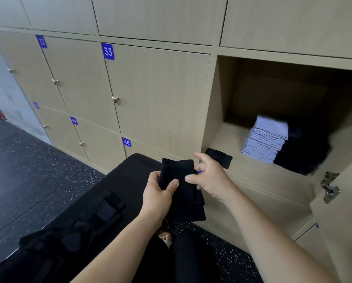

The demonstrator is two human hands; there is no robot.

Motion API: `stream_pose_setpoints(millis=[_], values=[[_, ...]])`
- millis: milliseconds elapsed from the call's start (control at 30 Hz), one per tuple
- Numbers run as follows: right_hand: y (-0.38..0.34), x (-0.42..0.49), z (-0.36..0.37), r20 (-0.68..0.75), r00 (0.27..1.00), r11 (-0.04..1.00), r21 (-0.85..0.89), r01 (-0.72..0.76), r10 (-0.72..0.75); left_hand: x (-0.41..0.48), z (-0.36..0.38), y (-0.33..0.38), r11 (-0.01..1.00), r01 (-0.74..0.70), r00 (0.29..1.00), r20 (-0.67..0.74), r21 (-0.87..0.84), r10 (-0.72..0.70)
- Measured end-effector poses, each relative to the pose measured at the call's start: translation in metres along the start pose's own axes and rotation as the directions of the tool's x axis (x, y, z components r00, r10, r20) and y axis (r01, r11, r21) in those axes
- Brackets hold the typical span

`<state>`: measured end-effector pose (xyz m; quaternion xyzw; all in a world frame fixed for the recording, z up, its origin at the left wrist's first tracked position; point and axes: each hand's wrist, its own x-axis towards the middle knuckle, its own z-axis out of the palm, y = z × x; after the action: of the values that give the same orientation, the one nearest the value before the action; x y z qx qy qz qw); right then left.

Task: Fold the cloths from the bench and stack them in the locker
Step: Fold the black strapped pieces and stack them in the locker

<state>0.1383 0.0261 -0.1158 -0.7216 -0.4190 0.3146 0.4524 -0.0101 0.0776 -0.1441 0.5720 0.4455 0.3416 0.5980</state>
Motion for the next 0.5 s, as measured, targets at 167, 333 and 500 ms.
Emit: stream_pose_setpoints(millis=[167,333,500], values=[[0.002,0.003,0.006,-0.017,0.998,0.989,0.140,-0.051,0.054,-0.002,0.002,0.003,1.000,-0.024,1.000,-0.003,0.000,0.024],[0.005,0.006,0.010,-0.122,0.991,0.983,0.180,-0.025,0.047,-0.002,0.002,0.002,0.964,0.137,0.964,0.253,-0.226,-0.078],[0.011,0.008,0.010,-0.066,0.997,0.960,0.279,-0.021,0.041,0.009,0.008,-0.009,0.971,0.114,0.985,0.150,-0.210,-0.084]])
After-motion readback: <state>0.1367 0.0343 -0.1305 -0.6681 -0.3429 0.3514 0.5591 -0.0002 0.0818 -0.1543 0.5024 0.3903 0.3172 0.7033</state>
